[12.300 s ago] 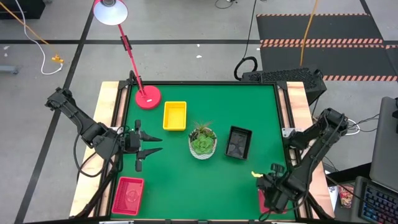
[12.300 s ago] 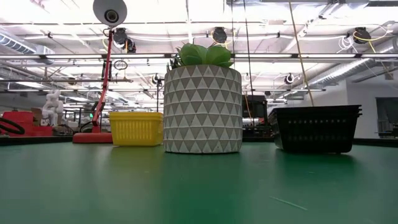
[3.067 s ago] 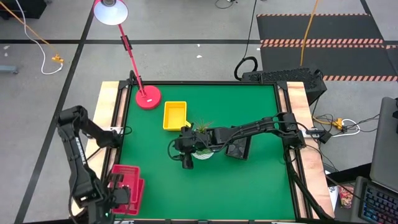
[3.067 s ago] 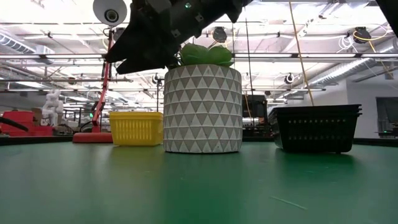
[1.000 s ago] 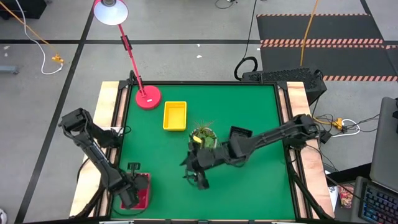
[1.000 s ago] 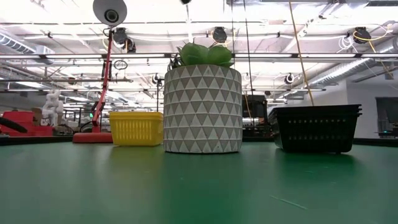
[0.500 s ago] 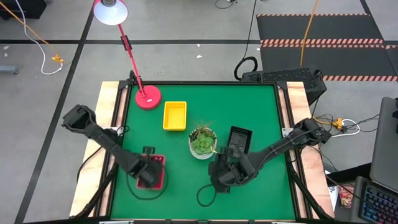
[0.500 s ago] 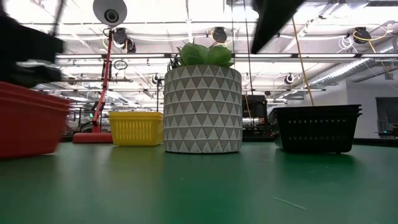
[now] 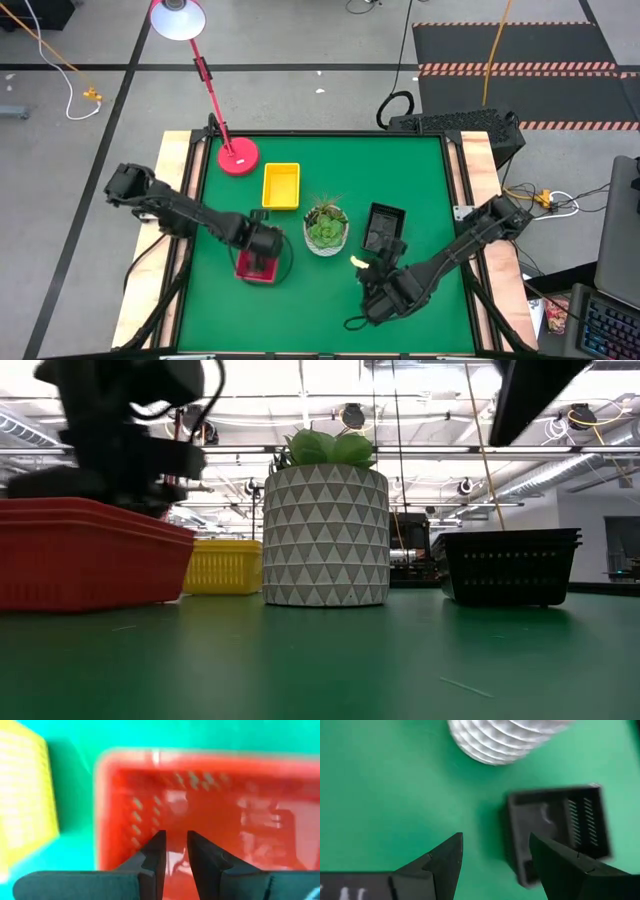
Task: Stack baskets by color
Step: Move the stacked red bins to the middle of the table
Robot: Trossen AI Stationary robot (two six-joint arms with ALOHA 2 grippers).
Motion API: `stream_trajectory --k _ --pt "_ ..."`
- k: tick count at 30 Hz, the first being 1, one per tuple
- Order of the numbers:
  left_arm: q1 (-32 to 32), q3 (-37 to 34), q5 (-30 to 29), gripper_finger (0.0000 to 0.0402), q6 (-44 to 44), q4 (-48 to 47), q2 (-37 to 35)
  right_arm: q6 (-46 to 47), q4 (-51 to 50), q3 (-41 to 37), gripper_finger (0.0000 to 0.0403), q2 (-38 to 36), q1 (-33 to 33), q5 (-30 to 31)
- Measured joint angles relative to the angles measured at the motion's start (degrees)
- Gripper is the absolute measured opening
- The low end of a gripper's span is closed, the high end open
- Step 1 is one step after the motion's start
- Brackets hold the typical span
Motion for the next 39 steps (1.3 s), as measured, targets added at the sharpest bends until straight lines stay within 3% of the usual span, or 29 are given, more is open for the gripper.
stream_trajectory --k 5,14,29,39 --pt "5.4 0.1 1.8 0.0081 5.0 5.6 -0.1 4.0 -8.2 -0.1 0.0221 0.0 0.8 0.8" --pt "12.0 0.1 5.4 0.0081 9.1 7.3 -0.1 0.9 -4.3 -11.0 0.0221 -3.2 -0.4 -3.4" --pt "23.2 0.2 7.5 0.0081 9.4 4.1 -0.1 2.5 30.5 -40.8 0.0221 -30.2 0.0 -3.3" --pt "24.1 1.3 11.4 0.0081 10.3 4.3 -0.1 -4.5 36.1 -44.0 0.0221 -32.9 -1.5 -3.5"
